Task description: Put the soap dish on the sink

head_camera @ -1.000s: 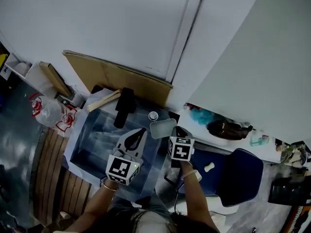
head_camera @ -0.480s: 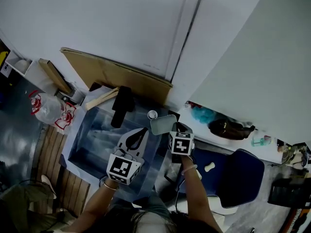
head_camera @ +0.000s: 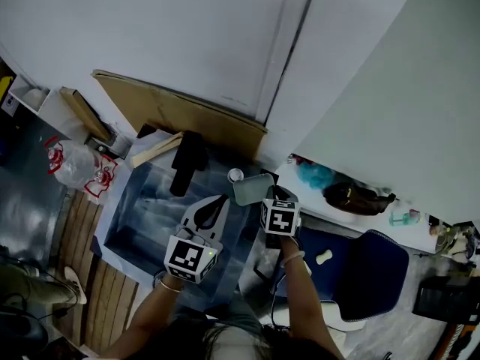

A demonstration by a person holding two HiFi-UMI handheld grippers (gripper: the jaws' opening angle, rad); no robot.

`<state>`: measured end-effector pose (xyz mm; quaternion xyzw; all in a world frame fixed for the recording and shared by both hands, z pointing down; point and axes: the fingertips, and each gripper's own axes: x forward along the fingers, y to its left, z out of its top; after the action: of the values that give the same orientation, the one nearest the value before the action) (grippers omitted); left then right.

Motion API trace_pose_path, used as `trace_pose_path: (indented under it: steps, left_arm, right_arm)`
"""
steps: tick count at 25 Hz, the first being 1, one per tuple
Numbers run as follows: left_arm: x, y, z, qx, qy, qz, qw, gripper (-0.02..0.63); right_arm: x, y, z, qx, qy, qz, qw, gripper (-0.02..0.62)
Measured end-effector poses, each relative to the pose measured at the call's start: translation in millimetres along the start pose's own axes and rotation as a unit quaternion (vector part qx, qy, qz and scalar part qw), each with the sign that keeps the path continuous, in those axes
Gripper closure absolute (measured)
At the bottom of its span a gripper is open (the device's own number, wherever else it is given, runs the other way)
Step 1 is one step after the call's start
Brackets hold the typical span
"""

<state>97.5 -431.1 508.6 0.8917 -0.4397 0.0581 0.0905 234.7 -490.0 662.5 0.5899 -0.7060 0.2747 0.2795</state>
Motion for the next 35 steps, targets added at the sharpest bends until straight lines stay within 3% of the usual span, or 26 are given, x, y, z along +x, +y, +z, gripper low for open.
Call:
trace_pose_path:
  steps: [8, 11, 15, 35]
  left_arm:
    - [-0.6, -3.7, -0.3, -0.002, 0.002, 0.0, 1.0, 0.597]
    - [-1.6, -6.0, 1.1, -0.002, 0.0, 0.002, 1.0, 0.597]
    - [-3.0, -8.7, 3.7, 0.001, -0.002, 0.008, 1.0, 0.597]
    - [-34.2, -15.3, 29.2, 0.015, -0.023, 0.008, 0.9996, 0.597]
  right_arm:
    - [-1.3, 1.5, -2.6, -0.005, 0.007, 0.008, 1.0, 0.559]
    - [-5.4, 2.0, -0.2, -0.003, 0.005, 0.015, 1.0, 0.518]
    - [-11.7, 1.1, 6.6, -0.001, -0.009, 0.02, 1.0, 0.509]
    - [-66.2, 15.4, 19.1, -0.012, -0.064, -0.004, 0.998, 0.511]
